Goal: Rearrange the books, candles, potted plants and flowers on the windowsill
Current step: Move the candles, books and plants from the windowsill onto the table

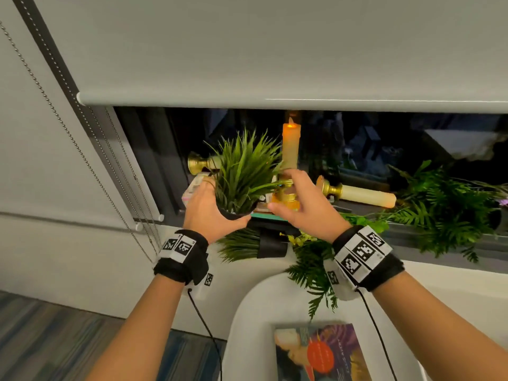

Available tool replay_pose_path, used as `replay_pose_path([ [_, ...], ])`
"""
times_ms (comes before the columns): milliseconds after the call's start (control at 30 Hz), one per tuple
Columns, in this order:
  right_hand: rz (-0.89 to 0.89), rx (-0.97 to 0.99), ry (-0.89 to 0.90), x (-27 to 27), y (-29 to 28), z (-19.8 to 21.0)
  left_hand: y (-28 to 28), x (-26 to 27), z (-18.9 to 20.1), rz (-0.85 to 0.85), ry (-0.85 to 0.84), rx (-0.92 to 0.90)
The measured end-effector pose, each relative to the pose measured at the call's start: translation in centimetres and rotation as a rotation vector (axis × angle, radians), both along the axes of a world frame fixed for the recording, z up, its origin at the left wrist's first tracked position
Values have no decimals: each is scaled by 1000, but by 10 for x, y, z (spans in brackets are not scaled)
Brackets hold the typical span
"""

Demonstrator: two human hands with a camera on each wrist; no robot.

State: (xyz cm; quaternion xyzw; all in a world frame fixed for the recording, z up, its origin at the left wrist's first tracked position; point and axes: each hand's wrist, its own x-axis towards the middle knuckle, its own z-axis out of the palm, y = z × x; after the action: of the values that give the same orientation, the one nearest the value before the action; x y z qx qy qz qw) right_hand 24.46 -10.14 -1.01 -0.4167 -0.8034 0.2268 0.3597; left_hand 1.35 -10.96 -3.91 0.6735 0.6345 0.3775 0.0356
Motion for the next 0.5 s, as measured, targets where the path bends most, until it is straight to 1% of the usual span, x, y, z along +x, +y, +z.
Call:
replay_pose_path([
  [100,56,-79,15,0,-18,-15,-22,10,-30,-60,-3,-125],
  [233,86,-134,-19,1,-36,-36,-48,27,-67,-115,-161,-225],
  [333,120,-174,-77,2,-44,-56,-63,39,-95,-210,-258,-355],
  [400,113,-187,-160,5,-49,-70,-70,44,-113,-240,-258,-444],
  [500,96,-206,-277,9,-56,-94,-80,50,-134,-237,-193,-556],
])
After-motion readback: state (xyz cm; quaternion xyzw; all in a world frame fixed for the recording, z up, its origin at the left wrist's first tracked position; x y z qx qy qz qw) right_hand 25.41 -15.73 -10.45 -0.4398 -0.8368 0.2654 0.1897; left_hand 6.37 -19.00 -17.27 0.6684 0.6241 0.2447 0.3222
